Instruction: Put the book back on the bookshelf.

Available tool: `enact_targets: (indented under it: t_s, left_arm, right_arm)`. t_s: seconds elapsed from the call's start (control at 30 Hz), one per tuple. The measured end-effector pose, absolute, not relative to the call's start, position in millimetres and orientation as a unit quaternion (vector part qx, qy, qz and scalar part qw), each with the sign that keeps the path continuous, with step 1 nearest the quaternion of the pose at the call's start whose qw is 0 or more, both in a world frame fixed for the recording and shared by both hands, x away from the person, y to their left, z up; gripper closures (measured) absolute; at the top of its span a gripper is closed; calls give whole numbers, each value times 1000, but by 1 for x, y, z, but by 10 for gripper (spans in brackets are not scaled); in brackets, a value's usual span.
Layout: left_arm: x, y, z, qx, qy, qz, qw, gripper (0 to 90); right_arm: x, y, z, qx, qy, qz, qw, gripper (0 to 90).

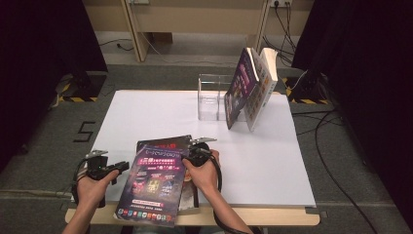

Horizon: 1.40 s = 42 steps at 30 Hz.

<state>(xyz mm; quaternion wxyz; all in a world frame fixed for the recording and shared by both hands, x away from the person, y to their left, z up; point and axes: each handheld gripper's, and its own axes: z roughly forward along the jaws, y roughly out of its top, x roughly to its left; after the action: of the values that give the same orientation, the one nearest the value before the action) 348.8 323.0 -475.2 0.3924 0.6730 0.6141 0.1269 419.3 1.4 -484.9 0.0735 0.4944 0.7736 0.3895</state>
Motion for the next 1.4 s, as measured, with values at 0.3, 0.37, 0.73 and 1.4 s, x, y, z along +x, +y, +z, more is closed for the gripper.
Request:
enact_targets:
  t_s: [0.3,0.37,0.73,1.4]
  left_arm:
    - [350,321,-481,677,615,113,389,783]
    - [351,322,-482,676,617,111,387,788]
    - [350,315,-481,688,606,106,386,894]
    - [350,300,-479,707,593,129,363,882]
  right_arm:
    - [420,1,-485,495,774,389,73,597]
    - [419,2,-485,495,774,388,72,596]
    - [420,2,-485,495,773,389,72,592]
    - [422,-3,-484,499,772,387,79,588]
